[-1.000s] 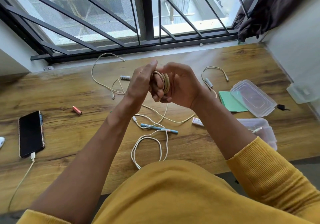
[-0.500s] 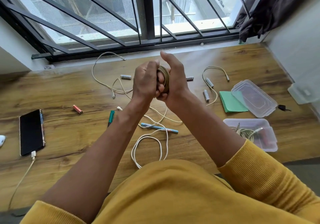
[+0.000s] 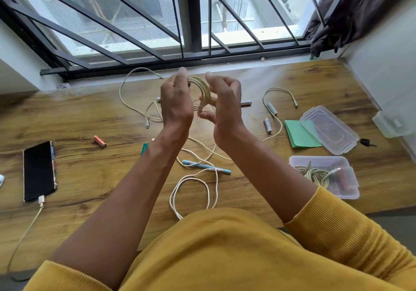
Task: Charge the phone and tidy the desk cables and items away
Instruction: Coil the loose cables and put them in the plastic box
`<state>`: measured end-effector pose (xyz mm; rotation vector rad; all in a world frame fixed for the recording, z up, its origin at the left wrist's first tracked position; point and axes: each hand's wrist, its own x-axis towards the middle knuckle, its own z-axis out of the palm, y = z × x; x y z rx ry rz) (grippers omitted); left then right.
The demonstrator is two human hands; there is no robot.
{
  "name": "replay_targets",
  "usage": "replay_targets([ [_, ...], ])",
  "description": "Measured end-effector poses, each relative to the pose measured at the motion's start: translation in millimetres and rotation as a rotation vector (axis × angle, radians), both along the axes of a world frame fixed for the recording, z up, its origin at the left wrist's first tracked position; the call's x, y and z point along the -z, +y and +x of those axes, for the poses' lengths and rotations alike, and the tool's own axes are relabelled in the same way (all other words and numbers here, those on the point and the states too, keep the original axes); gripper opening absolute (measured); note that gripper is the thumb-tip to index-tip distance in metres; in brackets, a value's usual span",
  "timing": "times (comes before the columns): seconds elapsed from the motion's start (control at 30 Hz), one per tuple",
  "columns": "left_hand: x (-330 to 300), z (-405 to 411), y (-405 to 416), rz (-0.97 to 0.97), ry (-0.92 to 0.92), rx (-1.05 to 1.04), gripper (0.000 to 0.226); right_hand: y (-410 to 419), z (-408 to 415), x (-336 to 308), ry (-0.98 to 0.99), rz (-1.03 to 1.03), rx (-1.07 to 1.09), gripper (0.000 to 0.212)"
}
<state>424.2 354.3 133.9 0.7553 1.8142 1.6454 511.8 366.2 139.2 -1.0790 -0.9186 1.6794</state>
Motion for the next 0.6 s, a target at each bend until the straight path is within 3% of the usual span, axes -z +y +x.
replay_targets([
  [0.07, 2, -7, 0, 0.011, 0.024, -0.037, 0.044, 3, 3, 6, -0.109, 0.105, 0.024, 0.055],
  [0.3, 1, -19, 0, -0.011, -0.053, -0.055, 0.045, 4, 9, 21, -0.615, 0.800, 0.068, 0.020],
  [0.43, 0, -18, 1, -0.036, -0.061, -0.019, 0.044, 9, 9, 24, -0.680, 0.877, 0.133, 0.008],
  [0.6, 6, -20, -4, -0.217, 0.171, 0.040, 0.044, 20, 13, 25, -0.738, 0.985, 0.245, 0.003],
])
